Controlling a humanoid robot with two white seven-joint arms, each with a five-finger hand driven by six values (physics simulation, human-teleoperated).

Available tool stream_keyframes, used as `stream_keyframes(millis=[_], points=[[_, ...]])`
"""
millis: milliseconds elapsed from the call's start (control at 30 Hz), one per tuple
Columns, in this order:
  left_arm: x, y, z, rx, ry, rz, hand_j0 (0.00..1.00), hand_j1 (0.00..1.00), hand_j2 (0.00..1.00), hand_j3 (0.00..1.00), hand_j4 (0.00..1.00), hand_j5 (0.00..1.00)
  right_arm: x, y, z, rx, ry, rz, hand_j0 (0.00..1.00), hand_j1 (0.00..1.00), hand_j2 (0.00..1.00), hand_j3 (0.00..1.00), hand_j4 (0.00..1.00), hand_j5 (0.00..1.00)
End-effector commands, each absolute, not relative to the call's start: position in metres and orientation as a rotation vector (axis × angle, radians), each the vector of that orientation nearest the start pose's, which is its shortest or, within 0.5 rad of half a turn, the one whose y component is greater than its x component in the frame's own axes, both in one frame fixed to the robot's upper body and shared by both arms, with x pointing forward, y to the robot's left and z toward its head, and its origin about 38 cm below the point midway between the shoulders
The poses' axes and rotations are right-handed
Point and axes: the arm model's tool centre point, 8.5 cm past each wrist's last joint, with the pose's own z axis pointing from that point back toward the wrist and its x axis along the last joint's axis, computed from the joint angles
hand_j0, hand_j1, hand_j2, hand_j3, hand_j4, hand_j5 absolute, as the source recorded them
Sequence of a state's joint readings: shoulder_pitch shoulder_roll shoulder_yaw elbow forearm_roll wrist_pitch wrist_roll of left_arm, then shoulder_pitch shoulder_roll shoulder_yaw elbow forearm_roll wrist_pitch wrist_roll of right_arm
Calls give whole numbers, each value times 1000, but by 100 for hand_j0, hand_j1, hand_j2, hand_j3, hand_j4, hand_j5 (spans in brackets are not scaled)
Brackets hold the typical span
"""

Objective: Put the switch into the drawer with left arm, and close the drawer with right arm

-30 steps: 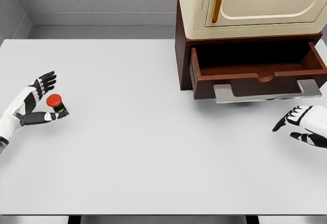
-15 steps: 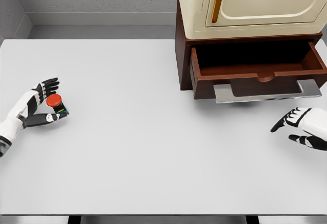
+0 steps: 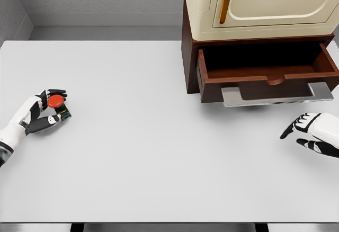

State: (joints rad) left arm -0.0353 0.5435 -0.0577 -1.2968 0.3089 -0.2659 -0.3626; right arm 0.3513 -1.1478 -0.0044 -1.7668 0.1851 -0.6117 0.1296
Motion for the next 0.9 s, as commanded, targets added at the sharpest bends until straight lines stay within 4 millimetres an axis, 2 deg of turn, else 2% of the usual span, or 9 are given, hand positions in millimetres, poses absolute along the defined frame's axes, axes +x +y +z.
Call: stream_keyframes(millis=[0, 167, 333, 533, 667, 867], points=[[360, 404, 67, 8, -1505, -517, 60, 60, 60, 60, 60, 60, 281, -405, 193, -337, -1524, 1682, 47, 47, 47, 47, 47, 47], [362, 404, 71, 10, -1515, -521, 49, 49, 49, 49, 49, 49, 281, -406, 193, -336, -1524, 1683, 47, 47, 47, 47, 47, 47], [364, 401, 76, 7, -1530, -528, 48, 48, 48, 48, 48, 48, 281, -405, 193, -336, -1525, 1682, 48, 48, 48, 48, 48, 48], [374, 390, 98, -3, -1588, -558, 48, 48, 48, 48, 48, 48, 281, -405, 193, -338, -1527, 1681, 48, 48, 48, 48, 48, 48], [376, 376, 114, -22, -1635, -593, 46, 46, 46, 46, 46, 46, 281, -405, 193, -337, -1528, 1679, 48, 48, 48, 48, 48, 48], [384, 356, 123, -59, -1676, -617, 46, 46, 46, 46, 46, 46, 281, -405, 193, -337, -1527, 1679, 50, 50, 50, 50, 50, 50]])
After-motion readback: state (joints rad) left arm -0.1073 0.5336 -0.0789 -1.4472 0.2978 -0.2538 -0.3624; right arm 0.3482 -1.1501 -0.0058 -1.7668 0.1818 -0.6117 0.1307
